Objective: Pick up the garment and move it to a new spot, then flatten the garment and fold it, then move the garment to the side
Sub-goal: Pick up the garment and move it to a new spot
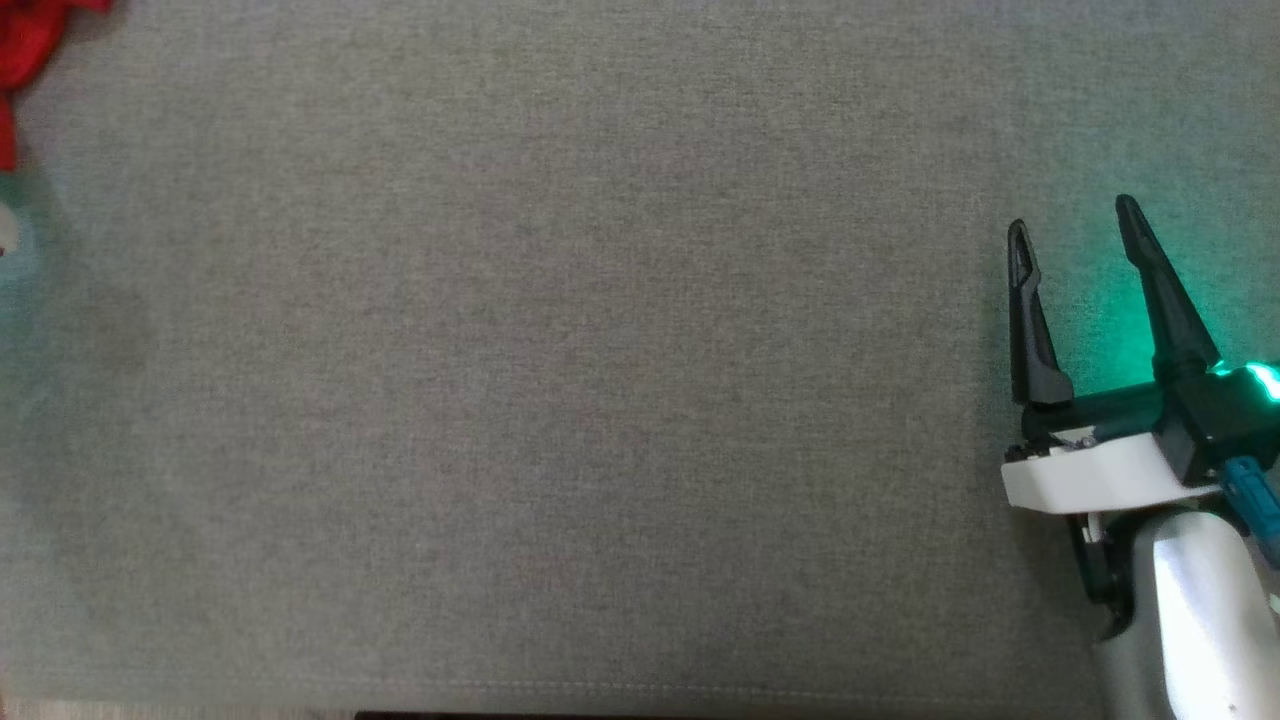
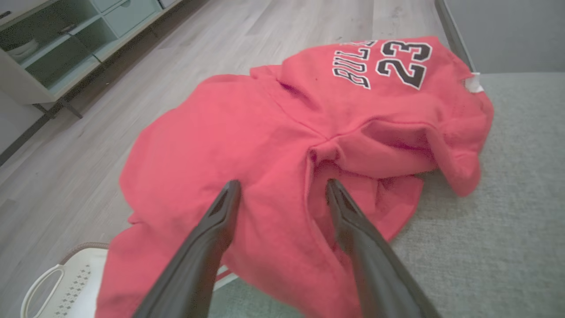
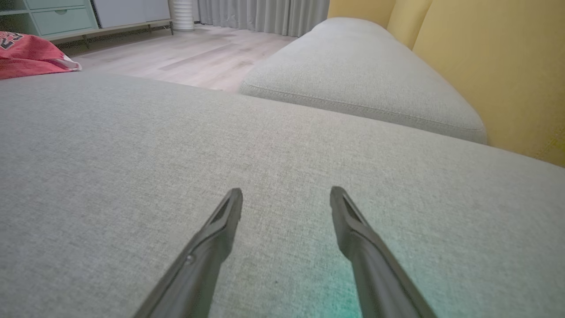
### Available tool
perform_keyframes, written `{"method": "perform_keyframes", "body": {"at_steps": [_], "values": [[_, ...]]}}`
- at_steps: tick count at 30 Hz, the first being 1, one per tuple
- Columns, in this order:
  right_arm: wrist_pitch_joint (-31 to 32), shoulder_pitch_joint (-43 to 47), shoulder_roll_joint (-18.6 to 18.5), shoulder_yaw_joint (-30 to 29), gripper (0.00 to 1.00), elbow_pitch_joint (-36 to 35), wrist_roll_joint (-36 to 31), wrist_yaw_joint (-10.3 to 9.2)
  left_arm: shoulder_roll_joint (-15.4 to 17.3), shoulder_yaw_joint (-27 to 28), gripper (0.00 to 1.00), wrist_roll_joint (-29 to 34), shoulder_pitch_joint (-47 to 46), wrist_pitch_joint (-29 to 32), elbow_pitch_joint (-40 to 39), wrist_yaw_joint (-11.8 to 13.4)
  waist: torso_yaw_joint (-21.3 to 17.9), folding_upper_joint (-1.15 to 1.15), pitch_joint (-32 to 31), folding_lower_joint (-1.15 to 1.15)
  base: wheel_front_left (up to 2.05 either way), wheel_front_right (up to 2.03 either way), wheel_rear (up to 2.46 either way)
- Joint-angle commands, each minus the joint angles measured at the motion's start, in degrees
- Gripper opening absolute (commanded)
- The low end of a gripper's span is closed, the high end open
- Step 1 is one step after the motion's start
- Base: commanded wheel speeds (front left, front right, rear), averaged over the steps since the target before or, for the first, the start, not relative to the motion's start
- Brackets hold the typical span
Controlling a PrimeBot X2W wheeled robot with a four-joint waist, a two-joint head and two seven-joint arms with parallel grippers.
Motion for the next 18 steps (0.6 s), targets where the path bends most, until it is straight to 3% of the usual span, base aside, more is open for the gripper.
{"method": "perform_keyframes", "body": {"at_steps": [1,9,11,15,18], "values": [[0.3,-0.3,-0.3,1.1,1.0,-2.1,-0.5,0.43,4.3,0.8,1.0,0.4,-2.4,-0.9,0.2,0.4,-0.4,0.0,0.6,0.0,0.0,0.0,0.0],[0.2,-0.7,-0.3,0.8,1.0,-2.5,-0.3,0.43,4.6,0.5,1.0,0.7,-5.7,-3.8,5.1,2.3,-1.4,0.0,1.8,0.0,0.0,0.0,0.0],[0.1,-0.7,-0.3,0.6,1.0,-2.5,-0.2,0.43,4.7,0.4,0.55,0.8,-6.5,-4.8,6.2,3.0,-1.6,0.0,1.9,0.0,0.0,0.0,0.0],[-0.4,-0.8,-0.3,0.6,1.0,-1.7,0.4,0.43,5.3,-0.3,0.0,1.5,-8.2,-6.5,7.8,3.8,-1.8,0.0,1.5,0.0,0.0,0.0,0.0],[-1.0,-1.2,-0.3,0.9,1.0,-0.9,1.0,0.43,5.9,-0.7,0.0,1.9,-9.3,-8.0,8.6,4.5,-2.0,0.0,0.7,0.0,0.0,0.0,0.0]]}}
